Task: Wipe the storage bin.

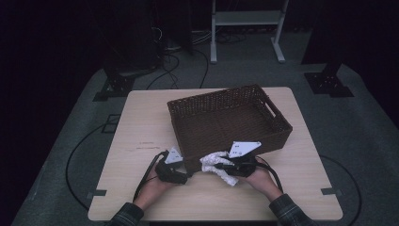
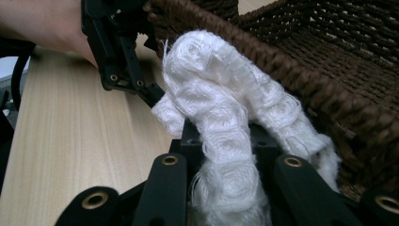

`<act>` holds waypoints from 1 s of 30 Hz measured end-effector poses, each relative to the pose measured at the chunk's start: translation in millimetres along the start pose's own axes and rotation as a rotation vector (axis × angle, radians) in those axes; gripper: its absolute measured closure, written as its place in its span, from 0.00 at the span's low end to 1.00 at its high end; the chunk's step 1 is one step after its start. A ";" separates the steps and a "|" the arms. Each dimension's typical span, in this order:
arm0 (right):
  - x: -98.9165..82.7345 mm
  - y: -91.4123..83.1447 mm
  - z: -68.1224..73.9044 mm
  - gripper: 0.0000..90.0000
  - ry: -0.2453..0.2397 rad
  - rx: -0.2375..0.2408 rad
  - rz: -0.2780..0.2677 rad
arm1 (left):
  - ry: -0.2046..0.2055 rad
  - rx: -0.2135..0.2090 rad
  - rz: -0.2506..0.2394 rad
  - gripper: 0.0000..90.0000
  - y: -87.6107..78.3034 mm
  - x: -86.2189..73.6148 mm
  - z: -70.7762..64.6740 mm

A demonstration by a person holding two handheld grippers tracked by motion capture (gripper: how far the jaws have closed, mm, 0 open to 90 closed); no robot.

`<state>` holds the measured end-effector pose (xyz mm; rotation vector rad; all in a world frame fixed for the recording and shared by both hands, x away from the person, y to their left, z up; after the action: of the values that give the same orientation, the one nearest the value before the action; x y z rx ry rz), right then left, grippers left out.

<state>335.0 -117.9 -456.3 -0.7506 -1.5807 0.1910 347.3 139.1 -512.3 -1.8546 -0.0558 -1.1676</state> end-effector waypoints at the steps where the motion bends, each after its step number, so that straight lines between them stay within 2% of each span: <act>1: 1.8 -0.8 0.0 0.82 -0.004 -0.001 -0.001 | 0.000 0.000 0.000 0.25 0.0 0.0 0.0; 11: 13.4 -7.6 0.9 0.82 -0.029 0.007 -0.017 | -0.001 0.000 0.000 0.24 0.0 0.0 0.1; 18: 24.4 -17.9 0.0 0.81 -0.027 0.000 -0.085 | -0.008 -0.002 -0.001 0.25 0.0 -0.1 -0.4; 24: 23.9 -9.0 0.3 0.81 -0.035 0.027 -0.055 | -0.002 -0.001 0.003 0.25 -0.3 -0.1 0.0; 30: 16.6 6.9 2.2 0.81 -0.021 0.053 -0.013 | -0.004 -0.001 0.001 0.25 -0.1 -0.1 -0.1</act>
<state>335.9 -102.6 -446.6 -0.6992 -1.5936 0.2307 347.1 139.1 -512.4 -1.8577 -0.0571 -1.1637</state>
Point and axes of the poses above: each handheld gripper's, and its own axes: y roughly forward along the jaws, x roughly out of its top, z roughly to its left, the point moved 2 cm from there along y, roughly forward along the jaws, and after that the axes turned 12 degrees about -y, right-handed, at the moved point
